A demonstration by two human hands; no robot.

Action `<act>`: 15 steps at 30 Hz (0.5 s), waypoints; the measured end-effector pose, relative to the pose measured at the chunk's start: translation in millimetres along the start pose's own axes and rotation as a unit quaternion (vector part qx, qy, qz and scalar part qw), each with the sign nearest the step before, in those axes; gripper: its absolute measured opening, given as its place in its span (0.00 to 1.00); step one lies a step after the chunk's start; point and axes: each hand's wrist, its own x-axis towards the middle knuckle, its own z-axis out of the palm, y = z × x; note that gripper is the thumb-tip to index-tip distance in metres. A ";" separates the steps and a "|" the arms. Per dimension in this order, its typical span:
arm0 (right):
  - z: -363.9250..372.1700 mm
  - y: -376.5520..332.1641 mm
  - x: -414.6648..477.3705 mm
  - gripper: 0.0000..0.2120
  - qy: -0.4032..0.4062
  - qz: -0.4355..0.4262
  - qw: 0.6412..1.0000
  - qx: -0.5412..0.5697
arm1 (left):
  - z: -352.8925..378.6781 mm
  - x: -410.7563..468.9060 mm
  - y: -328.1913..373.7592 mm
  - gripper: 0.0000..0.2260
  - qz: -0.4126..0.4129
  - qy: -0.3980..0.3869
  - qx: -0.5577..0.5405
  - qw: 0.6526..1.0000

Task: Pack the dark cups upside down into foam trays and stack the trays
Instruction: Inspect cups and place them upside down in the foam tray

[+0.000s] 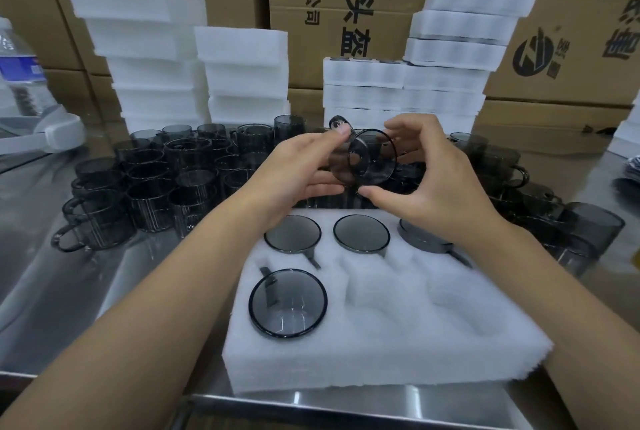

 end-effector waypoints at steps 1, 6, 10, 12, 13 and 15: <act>0.1 0.7 -0.2 0.33 -0.006 -0.003 1.000 -0.004 | -0.3 -0.1 -0.8 0.11 0.007 0.001 0.000 1.000; -0.9 0.7 0.0 0.37 -0.016 -0.036 0.998 -0.042 | -0.8 -0.5 -2.6 0.08 0.046 0.001 -0.016 0.999; -1.4 0.9 1.3 0.41 -0.024 -0.065 0.995 -0.067 | -1.2 0.2 -2.7 0.10 0.047 0.008 -0.021 0.999; -1.2 1.1 1.2 0.42 -0.028 -0.077 0.994 -0.075 | -0.6 0.9 -1.6 0.12 0.037 0.011 -0.026 0.999; -1.1 0.9 1.1 0.42 -0.028 -0.080 0.994 -0.075 | -0.6 1.0 -1.1 0.12 0.030 0.014 -0.031 0.999; -0.7 -0.1 1.0 0.41 -0.021 -0.085 0.994 -0.068 | -1.0 1.4 -0.9 0.09 0.020 0.018 -0.037 0.999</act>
